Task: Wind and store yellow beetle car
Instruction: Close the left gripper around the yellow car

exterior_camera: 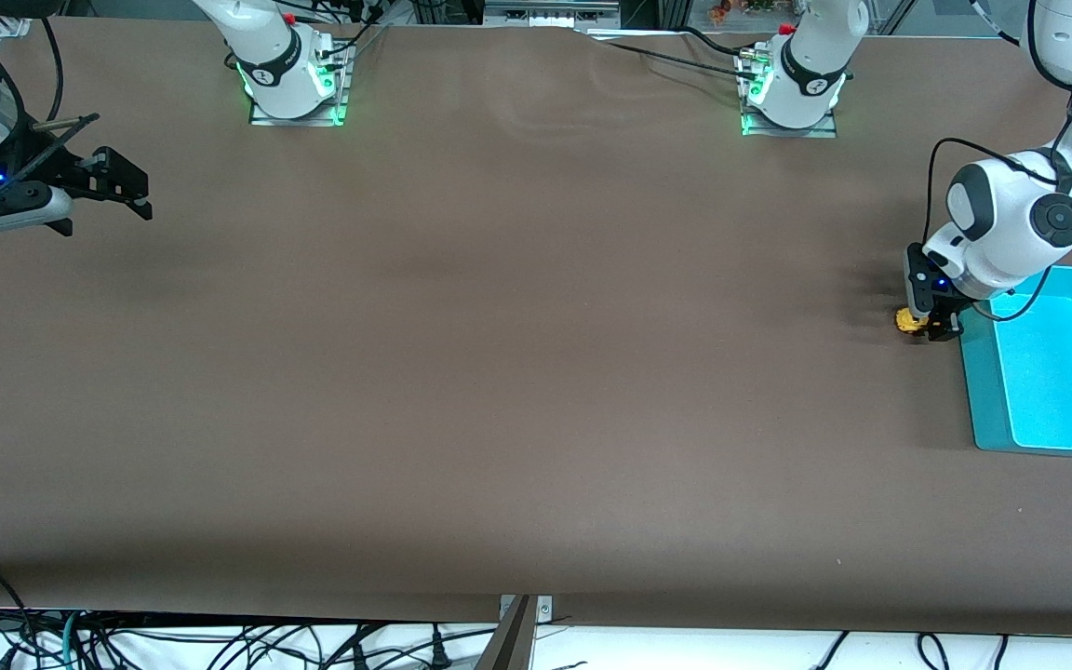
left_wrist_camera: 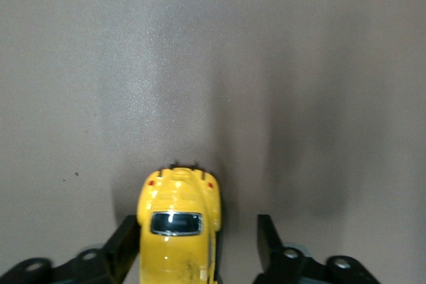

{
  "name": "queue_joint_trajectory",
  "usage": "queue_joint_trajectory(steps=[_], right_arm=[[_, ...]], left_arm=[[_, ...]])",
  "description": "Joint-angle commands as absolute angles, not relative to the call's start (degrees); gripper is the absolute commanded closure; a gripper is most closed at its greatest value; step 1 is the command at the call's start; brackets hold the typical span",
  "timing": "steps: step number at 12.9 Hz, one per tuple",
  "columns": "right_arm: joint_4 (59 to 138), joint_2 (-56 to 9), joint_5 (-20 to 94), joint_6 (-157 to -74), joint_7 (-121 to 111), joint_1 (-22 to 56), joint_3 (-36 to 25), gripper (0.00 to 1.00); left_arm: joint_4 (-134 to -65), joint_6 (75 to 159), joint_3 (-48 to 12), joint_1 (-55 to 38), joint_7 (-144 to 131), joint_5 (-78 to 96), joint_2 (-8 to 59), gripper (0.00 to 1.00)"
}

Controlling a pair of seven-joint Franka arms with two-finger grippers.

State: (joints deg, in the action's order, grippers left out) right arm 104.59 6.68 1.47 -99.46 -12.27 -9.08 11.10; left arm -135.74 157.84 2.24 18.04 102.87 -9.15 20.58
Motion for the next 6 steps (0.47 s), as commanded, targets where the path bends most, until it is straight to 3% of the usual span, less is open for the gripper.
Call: queue_joint_trajectory(steps=[1, 4, 6], right_arm=[[104.2, 6.9, 1.3, -99.0, -11.8, -8.3, 10.4, 0.0], [104.5, 6.9, 1.3, -99.0, -11.9, -8.2, 10.4, 0.0], [104.7, 7.0, 1.3, -99.1, -11.8, -8.2, 10.4, 0.0]], left_arm=[[-136.3, 158.3, 1.8, 18.8, 104.3, -9.3, 19.7, 0.65], [-136.0, 157.9, 1.8, 18.8, 104.3, -9.3, 19.3, 1.0], [-135.5, 156.0, 1.8, 18.6, 104.2, -9.3, 18.3, 1.0]])
